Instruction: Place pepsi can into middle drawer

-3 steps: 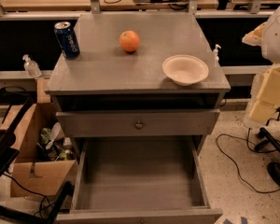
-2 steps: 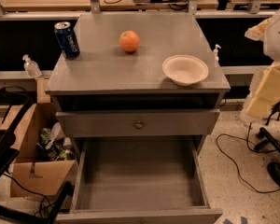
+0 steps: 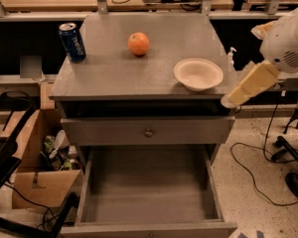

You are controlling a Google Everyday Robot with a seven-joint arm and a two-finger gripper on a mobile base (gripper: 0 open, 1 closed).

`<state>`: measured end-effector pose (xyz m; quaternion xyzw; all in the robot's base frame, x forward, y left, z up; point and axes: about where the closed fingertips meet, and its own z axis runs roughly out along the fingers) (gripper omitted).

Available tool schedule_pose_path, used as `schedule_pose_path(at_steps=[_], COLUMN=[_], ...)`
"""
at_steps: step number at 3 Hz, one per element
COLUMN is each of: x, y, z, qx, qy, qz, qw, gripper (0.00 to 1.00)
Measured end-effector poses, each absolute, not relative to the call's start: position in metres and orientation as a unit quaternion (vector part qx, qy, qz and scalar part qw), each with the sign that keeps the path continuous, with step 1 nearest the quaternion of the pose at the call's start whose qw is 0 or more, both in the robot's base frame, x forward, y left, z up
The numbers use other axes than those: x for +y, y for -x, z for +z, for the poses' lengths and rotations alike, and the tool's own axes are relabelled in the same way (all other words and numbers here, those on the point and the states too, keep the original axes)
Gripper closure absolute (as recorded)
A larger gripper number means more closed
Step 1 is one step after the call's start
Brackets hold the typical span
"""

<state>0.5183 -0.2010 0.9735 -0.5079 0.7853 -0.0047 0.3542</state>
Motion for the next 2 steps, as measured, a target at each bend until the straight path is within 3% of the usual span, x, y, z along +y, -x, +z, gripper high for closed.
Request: schedule_pose_path(at_steps=[2], x=[-0.147], y=[-0.604], z=[0.990], qx=[0.732], qy=[0.397], qz=[0.107], qw=[0.544], gripper=[0.00])
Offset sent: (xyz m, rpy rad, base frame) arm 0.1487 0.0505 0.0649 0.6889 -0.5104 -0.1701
